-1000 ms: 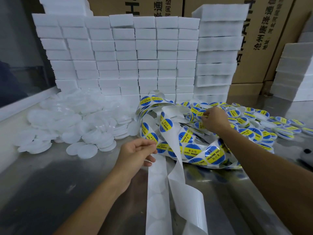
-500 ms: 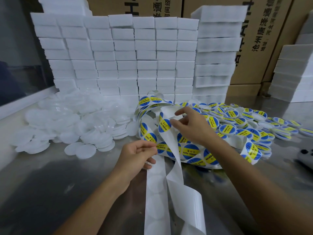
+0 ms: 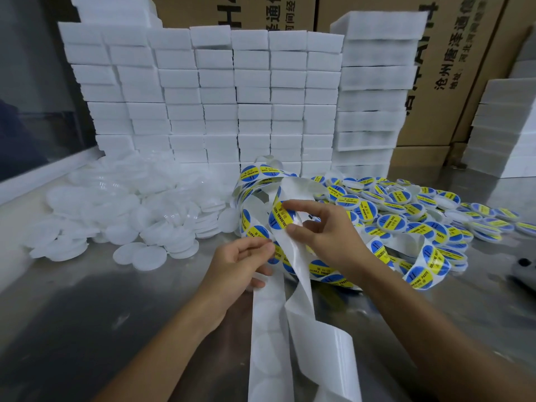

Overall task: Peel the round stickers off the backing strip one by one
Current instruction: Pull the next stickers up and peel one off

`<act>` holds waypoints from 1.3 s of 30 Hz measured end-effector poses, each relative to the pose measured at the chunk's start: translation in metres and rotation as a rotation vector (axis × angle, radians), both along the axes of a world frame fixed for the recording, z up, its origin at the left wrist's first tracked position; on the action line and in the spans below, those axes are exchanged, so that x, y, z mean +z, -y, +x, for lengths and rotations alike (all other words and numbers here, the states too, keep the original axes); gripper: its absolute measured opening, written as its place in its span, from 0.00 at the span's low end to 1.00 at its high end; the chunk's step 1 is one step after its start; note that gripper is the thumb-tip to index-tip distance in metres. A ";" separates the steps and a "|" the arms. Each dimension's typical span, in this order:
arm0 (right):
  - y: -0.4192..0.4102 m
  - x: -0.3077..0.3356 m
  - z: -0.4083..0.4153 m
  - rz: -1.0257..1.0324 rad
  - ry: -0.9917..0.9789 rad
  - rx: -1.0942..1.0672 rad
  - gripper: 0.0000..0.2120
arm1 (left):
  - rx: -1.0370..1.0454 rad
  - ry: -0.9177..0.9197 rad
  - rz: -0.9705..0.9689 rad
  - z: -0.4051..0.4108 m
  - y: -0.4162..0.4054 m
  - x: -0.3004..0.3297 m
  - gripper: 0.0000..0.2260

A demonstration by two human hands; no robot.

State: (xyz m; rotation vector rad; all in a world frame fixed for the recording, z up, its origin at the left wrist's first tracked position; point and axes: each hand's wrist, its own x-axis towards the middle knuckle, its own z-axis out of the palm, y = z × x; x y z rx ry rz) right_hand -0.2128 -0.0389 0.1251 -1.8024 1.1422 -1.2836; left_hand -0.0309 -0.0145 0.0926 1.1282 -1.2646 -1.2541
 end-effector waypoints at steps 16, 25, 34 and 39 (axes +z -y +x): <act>-0.015 -0.007 0.021 -0.358 -0.234 0.000 0.23 | 0.041 -0.276 -0.177 0.004 -0.001 0.010 0.22; -0.019 -0.013 0.029 -0.685 -0.391 -0.212 0.08 | 0.171 -0.223 -0.220 0.003 0.000 0.006 0.04; -0.017 -0.012 0.028 -0.840 -0.559 -0.260 0.03 | 0.156 -0.115 -0.237 0.000 -0.001 0.005 0.05; -0.018 -0.013 0.029 -0.813 -0.568 -0.250 0.04 | 0.154 -0.012 -0.291 0.002 -0.001 0.004 0.06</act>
